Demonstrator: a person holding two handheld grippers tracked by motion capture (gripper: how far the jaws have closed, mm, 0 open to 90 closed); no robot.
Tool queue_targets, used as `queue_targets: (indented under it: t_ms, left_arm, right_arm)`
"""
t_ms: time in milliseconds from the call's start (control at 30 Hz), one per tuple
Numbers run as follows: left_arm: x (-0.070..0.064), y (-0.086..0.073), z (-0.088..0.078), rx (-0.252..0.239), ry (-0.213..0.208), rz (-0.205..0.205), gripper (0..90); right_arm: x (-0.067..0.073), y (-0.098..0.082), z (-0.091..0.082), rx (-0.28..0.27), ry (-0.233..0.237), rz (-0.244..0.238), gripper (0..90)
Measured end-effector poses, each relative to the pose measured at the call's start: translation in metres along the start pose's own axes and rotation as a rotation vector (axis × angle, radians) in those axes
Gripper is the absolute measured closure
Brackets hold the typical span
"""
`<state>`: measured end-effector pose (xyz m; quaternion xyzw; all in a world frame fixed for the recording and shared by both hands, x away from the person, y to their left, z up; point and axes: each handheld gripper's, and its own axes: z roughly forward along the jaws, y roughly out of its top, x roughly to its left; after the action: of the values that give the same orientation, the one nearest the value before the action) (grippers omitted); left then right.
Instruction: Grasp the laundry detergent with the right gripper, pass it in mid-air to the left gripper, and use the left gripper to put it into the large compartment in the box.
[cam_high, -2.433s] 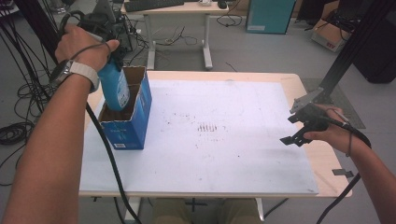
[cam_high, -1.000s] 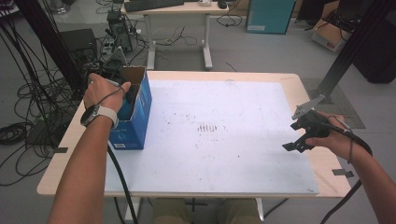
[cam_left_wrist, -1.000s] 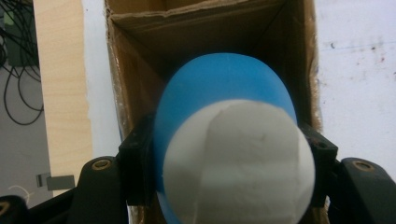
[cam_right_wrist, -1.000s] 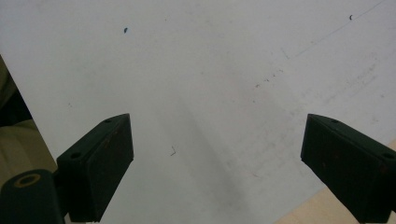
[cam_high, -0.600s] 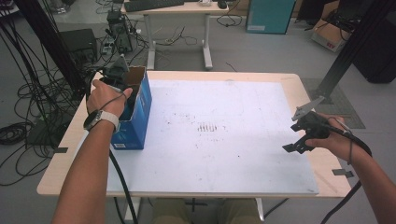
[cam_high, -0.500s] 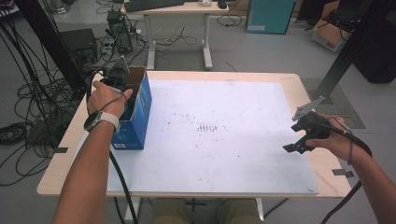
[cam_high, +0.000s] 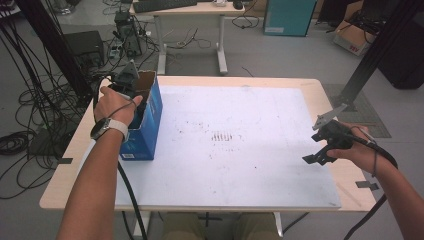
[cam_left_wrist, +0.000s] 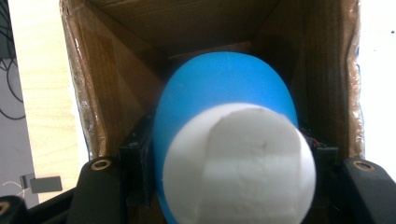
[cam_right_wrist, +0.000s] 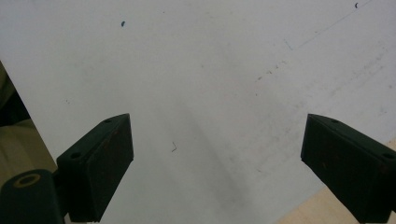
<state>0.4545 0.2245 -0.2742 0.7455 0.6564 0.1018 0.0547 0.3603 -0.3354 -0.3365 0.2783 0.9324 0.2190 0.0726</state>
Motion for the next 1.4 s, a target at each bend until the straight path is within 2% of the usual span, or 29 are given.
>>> queue_targets:
  t_ms: [1133, 1400]
  left_arm:
    - [0.0018, 0.0002, 0.0000, 0.012, -0.003, -0.004, 37.5]
    - [0.0017, 0.0002, -0.0002, 0.015, -0.002, -0.004, 37.5]
  right_arm:
    - [0.0012, -0.0013, -0.0024, 0.010, -0.003, 0.010, 8.8]
    - [-0.0002, -0.0017, -0.0020, -0.003, -0.007, -0.008, 8.8]
